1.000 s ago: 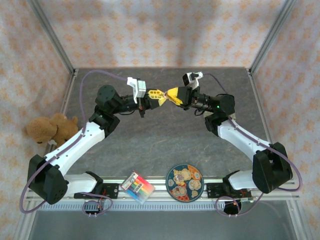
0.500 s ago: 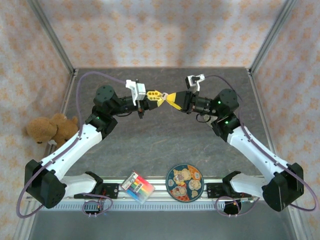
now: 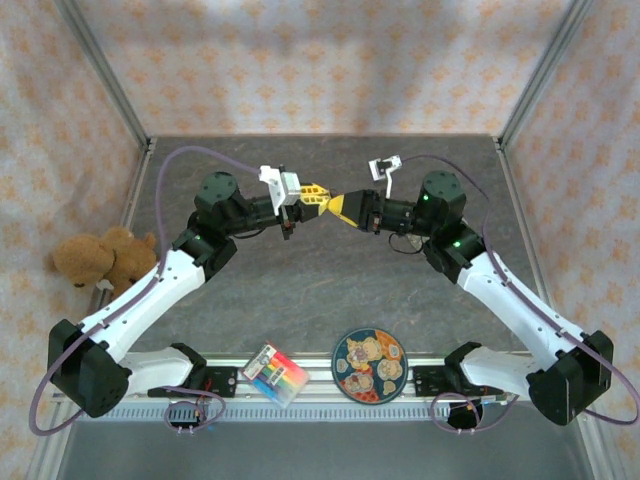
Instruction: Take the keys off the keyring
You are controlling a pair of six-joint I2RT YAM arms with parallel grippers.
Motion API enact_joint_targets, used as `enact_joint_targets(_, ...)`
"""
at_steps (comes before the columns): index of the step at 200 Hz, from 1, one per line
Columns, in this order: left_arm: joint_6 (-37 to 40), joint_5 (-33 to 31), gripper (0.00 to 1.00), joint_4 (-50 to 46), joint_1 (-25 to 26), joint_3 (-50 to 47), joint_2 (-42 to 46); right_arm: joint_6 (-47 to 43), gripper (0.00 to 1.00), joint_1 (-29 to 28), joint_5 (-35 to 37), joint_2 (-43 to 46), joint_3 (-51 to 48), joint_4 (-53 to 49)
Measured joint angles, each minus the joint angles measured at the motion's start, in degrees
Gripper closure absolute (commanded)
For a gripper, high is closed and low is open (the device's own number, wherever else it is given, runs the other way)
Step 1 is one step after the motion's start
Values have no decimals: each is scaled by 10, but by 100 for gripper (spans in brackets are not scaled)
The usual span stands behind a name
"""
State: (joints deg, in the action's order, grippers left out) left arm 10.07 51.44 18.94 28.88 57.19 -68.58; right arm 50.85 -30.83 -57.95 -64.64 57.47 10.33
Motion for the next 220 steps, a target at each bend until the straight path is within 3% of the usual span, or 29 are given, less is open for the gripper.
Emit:
enact_joint_targets(35, 9, -10, 100, -9, 0, 0, 0, -5, 95, 0, 11, 0, 0, -5)
enact_joint_targets(163, 21, -16, 100, -30, 8, 0, 11, 1, 86, -4, 34, 11, 2, 0)
enact_joint_targets(194, 21, -25, 100, -30, 11, 0, 11, 5, 94, -4, 40, 11, 2, 0)
enact_joint_targets(200, 21, -25, 100, -31, 11, 0, 11, 5, 100, -4, 41, 11, 2, 0)
enact_joint_targets(220, 21, -27, 100, -32, 11, 0, 13, 1, 100, -4, 42, 11, 3, 0)
